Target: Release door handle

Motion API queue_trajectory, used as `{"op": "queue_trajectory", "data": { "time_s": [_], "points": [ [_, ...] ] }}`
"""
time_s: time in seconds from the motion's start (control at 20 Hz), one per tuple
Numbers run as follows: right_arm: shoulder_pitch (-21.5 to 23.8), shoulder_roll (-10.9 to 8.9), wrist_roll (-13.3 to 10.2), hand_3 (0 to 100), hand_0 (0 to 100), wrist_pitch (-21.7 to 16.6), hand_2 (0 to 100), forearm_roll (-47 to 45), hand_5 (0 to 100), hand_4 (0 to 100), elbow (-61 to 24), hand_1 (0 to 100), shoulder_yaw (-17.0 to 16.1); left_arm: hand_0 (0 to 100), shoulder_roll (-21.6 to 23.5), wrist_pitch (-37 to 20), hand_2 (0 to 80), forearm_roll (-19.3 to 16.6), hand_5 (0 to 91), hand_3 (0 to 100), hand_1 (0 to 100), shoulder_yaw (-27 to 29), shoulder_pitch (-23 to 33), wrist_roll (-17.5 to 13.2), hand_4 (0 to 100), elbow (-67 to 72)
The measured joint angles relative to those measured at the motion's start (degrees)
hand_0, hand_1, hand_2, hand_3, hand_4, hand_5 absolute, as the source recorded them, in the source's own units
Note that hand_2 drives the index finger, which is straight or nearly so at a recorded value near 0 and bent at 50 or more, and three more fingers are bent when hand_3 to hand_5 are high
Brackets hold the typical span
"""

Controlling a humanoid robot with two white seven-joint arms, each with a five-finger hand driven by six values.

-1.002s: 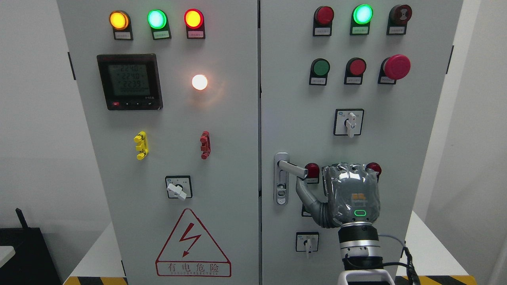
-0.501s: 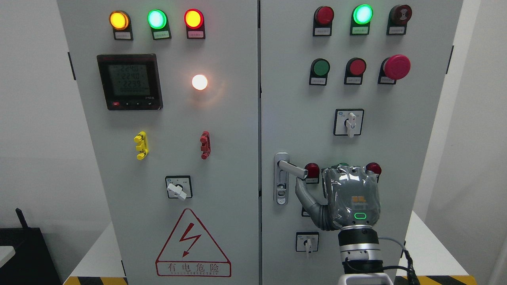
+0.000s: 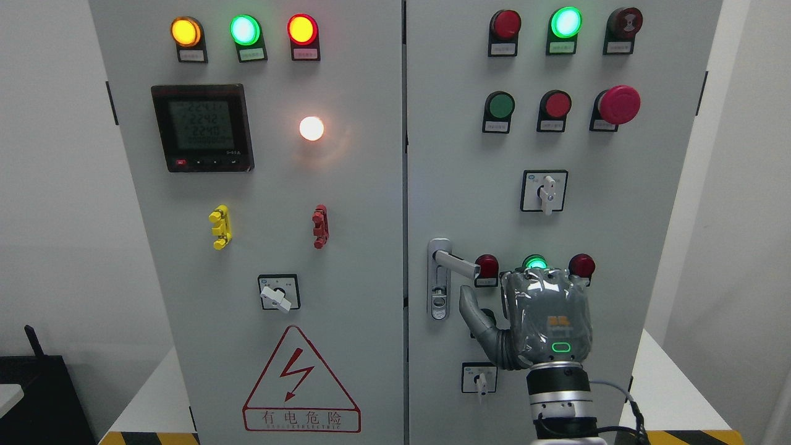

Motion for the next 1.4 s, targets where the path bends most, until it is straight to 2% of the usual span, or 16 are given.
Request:
{"op": "queue_trajectory", "data": {
  "time_s": [0.35, 0.5, 0.55, 0.6, 0.7, 0.75, 0.85, 1.0, 1.05, 1.15, 1.3, 1.4],
  "points": [
    [4.72, -0.39, -0.94, 100, 42, -2.21, 92, -0.02, 94, 93, -3.9, 5, 0.31, 12, 0.0, 0.02, 0.0, 0.0, 0.0, 0, 39, 0.0, 0.0, 0.0, 0, 0.0],
    [6.34, -0.68, -2.0, 100, 42, -3.42, 77, -0.03, 87, 87, -5.88, 5, 0.28, 12, 0.0, 0.02, 0.0, 0.0, 0.0, 0, 39, 0.0, -0.01, 0.0, 0, 0.0],
    [6.83, -0.74, -2.22, 100, 42, -4.03, 69, -0.04, 79, 83, -6.48, 5, 0.24, 12, 0.0, 0.02, 0.0, 0.0, 0.0, 0, 39, 0.0, -0.01, 0.0, 0, 0.0],
    [7.37, -0.83, -2.4, 97, 42, -4.39, 66, -0.04, 76, 81, -7.18, 5, 0.22, 12, 0.0, 0.02, 0.0, 0.0, 0.0, 0, 39, 0.0, -0.01, 0.0, 0, 0.0],
    [8.36, -1.01, -2.58, 79, 42, -4.75, 51, -0.06, 57, 64, -8.35, 5, 0.14, 12, 0.0, 0.02, 0.0, 0.0, 0.0, 0, 39, 0.0, -0.02, 0.0, 0, 0.0],
    [8.85, -1.11, -2.61, 75, 42, -4.94, 48, -0.08, 52, 61, -8.96, 5, 0.11, 12, 0.0, 0.02, 0.0, 0.0, 0.0, 0, 39, 0.0, -0.02, 0.0, 0, 0.0],
    [9.78, -1.35, -2.69, 55, 42, -5.48, 38, -0.3, 36, 44, -10.1, 6, -0.06, 12, 0.0, 0.02, 0.0, 0.0, 0.0, 0, 39, 0.0, -0.02, 0.0, 0, 0.0],
    [10.81, -1.86, -2.97, 37, 42, -6.69, 27, -1.62, 18, 27, -11.52, 6, -0.72, 12, 0.0, 0.02, 0.0, 0.0, 0.0, 0, 39, 0.0, -0.02, 0.0, 0, 0.0],
    [11.05, -2.06, -3.27, 35, 42, -7.24, 26, -2.19, 16, 24, -11.9, 6, -1.0, 12, 0.0, 0.02, 0.0, 0.0, 0.0, 0, 39, 0.0, -0.02, 0.0, 0, 0.0],
    [11.53, -2.49, -3.64, 22, 42, -7.78, 16, -3.16, 7, 13, -12.62, 6, -1.57, 12, 0.0, 0.02, 0.0, 0.0, 0.0, 0, 39, 0.0, 0.0, 0.0, 0, 0.0],
    [12.24, -3.07, -4.48, 12, 41, -8.09, 9, -4.55, 0, 6, -13.47, 6, -2.29, 12, 0.0, 0.02, 0.0, 0.0, 0.0, 0, 39, 0.0, 0.0, 0.0, 0, 0.0],
    [12.79, -3.37, -5.33, 10, 42, -8.91, 7, -5.42, 0, 4, -13.93, 6, -2.75, 12, 0.0, 0.02, 0.0, 0.0, 0.0, 0, 39, 0.0, 0.0, 0.0, 0, 0.0]
  ]
}}
